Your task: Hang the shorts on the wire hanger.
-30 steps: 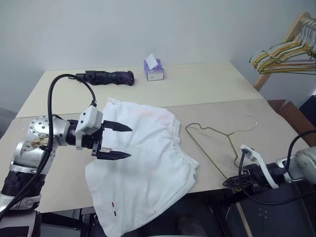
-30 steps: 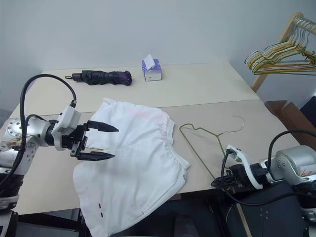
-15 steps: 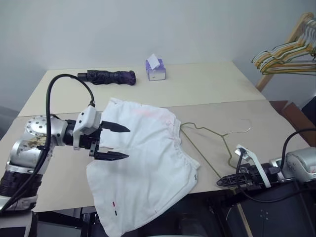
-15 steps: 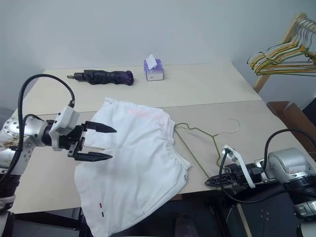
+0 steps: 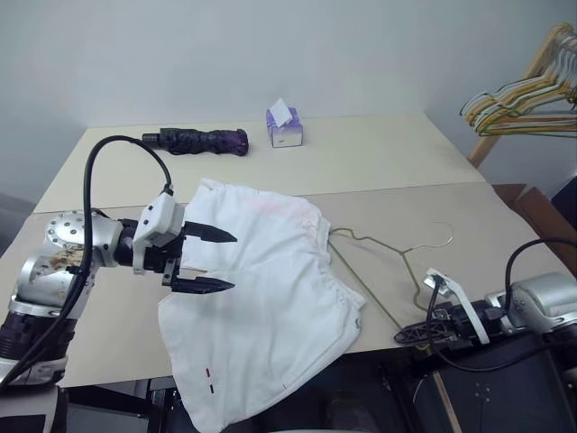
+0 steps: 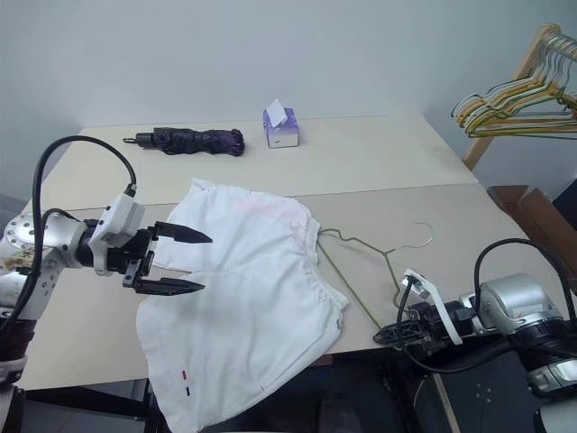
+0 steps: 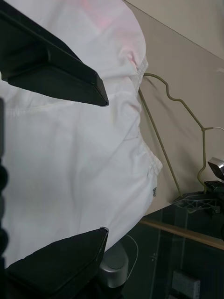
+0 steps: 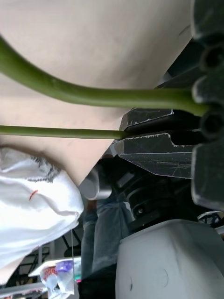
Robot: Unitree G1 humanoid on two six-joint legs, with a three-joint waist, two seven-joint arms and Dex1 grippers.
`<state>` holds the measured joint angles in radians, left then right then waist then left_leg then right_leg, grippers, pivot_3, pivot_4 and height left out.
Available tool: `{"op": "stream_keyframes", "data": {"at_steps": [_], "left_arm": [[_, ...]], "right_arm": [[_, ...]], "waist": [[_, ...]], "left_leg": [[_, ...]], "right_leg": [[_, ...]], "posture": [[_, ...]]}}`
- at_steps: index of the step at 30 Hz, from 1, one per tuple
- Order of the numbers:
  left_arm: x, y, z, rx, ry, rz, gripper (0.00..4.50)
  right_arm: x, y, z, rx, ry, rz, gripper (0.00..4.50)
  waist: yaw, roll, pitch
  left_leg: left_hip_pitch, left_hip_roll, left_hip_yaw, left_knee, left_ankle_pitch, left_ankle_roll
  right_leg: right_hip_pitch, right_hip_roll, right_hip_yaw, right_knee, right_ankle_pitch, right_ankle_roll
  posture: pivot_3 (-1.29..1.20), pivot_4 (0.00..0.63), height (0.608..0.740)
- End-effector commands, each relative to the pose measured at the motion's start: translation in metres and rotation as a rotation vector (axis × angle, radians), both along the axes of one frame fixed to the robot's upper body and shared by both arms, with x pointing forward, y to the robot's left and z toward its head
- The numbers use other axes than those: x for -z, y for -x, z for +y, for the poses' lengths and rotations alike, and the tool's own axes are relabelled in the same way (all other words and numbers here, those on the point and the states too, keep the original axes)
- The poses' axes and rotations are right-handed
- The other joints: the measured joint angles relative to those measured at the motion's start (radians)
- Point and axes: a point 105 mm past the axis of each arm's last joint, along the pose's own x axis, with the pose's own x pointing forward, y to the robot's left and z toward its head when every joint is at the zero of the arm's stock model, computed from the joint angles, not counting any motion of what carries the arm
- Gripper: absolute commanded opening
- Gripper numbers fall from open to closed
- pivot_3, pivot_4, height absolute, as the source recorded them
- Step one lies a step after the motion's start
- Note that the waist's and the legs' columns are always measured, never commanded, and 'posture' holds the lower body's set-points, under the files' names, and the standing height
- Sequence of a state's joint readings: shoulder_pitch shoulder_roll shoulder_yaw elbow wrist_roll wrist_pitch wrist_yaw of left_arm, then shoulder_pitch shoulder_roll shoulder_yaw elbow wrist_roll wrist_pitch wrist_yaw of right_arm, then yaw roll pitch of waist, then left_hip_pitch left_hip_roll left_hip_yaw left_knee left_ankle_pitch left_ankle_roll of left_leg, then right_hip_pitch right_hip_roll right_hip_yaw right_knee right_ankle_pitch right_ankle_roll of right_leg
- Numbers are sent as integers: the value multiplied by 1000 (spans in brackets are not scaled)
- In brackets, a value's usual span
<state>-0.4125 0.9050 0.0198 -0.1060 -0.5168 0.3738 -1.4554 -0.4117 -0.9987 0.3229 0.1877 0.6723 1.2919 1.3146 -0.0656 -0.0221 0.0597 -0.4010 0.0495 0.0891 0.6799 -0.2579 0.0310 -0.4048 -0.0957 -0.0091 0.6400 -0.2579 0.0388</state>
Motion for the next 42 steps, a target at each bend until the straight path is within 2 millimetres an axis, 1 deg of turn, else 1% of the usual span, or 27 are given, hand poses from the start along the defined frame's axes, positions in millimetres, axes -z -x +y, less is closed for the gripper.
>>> {"op": "stream_keyframes", "data": {"at_steps": [1, 6, 10, 13, 16, 19, 21, 24, 26, 30, 33, 37, 40, 42], "left_arm": [[-10, 2, 0, 11, 2, -41, 4481], [-10, 2, 2, 5, -1, -43, 4481], [-11, 1, 3, 1, -3, -46, 4481], [-12, 0, 3, -7, 0, -51, 4481], [-11, 1, 3, -10, 1, -52, 4481], [-10, 1, 2, -11, 2, -52, 4481], [-9, 1, 2, -14, 3, -54, 4481], [-9, 1, 3, -18, 4, -57, 4481], [-9, 1, 4, -22, 3, -59, 4481], [-8, 1, 4, -28, 3, -63, 4481], [-8, -1, 4, -31, 5, -71, 4481], [-9, -3, 3, -33, 9, -82, 4481], [-8, -3, 3, -33, 10, -83, 4481], [-7, -3, 2, -34, 13, -86, 4481]], "right_arm": [[-6, -7, 1, -14, -37, -43, 0], [-15, -8, 0, -18, -97, -73, 0], [-25, -4, -2, -51, -138, -98, 0], [-26, 1, -1, -92, -141, -99, 0], [-23, 3, 2, -132, -130, -98, 0], [-11, -4, 5, -141, -66, -103, 0], [-4, -12, 6, -123, -29, -106, 0], [-4, -18, 7, -123, -26, -119, 0], [-7, -17, 6, -143, -35, -130, 0], [0, -19, 1, -170, 33, -145, 0], [-4, -17, 2, -218, 22, -158, 0], [0, -7, -7, -313, 78, -159, 0], [2, -14, -7, -317, 98, -171, 0], [9, -25, -5, -296, 135, -183, 0]], "waist": [[1, 0, 0], [3, 0, 0], [6, 0, 0], [8, 0, 0], [11, 0, 0], [9, 0, 0], [8, 0, 0], [9, 0, 0], [15, 0, 0], [21, 0, 0], [21, 0, -1], [21, 0, -1], [19, 0, -2], [11, -3, -6]], "left_leg": [[0, 0, 0, 0, 0, 0], [0, 0, 0, 0, 0, 0], [0, 0, 0, 0, 0, 0], [0, 0, 0, 0, 0, 0], [0, 0, 0, 0, 0, 0], [0, 0, 0, 0, 0, 0], [0, 0, 1, 0, 0, 0], [0, 0, 1, 0, 0, 0], [-1, 0, 1, 0, 0, 0], [-1, 0, 3, 2, 0, -1], [-1, 0, 6, 2, 1, -1], [-2, 0, 6, 2, 1, -1], [-2, 0, 6, 2, 1, -1], [-1, 0, 6, 2, 1, -2]], "right_leg": [[0, 0, 0, 0, 0, 0], [0, 0, 0, 0, 0, 0], [0, 0, 0, 0, 0, 0], [0, 0, 0, 0, 0, 0], [0, 0, 0, 0, 0, 0], [0, 0, 0, 0, 0, 0], [0, 0, 0, 1, 0, 0], [-1, 0, 0, 1, 0, 0], [-1, 0, 0, 0, 0, 0], [-1, 0, -1, 1, 0, 0], [-1, 0, -2, 1, 0, 0], [-1, 0, -2, 1, 0, 0], [-1, 0, -2, 1, 0, 0], [-1, 0, -2, 2, 0, 0]], "posture": [[-95, 71, 740], [-90, 63, 740], [-86, 60, 740], [-82, 61, 740], [-81, 58, 740], [-81, 50, 740], [-79, 46, 740], [-76, 38, 740], [-75, 33, 740], [-78, 20, 740], [-78, 18, 740], [-79, 13, 740], [-80, 9, 740], [-77, 3, 740]]}}
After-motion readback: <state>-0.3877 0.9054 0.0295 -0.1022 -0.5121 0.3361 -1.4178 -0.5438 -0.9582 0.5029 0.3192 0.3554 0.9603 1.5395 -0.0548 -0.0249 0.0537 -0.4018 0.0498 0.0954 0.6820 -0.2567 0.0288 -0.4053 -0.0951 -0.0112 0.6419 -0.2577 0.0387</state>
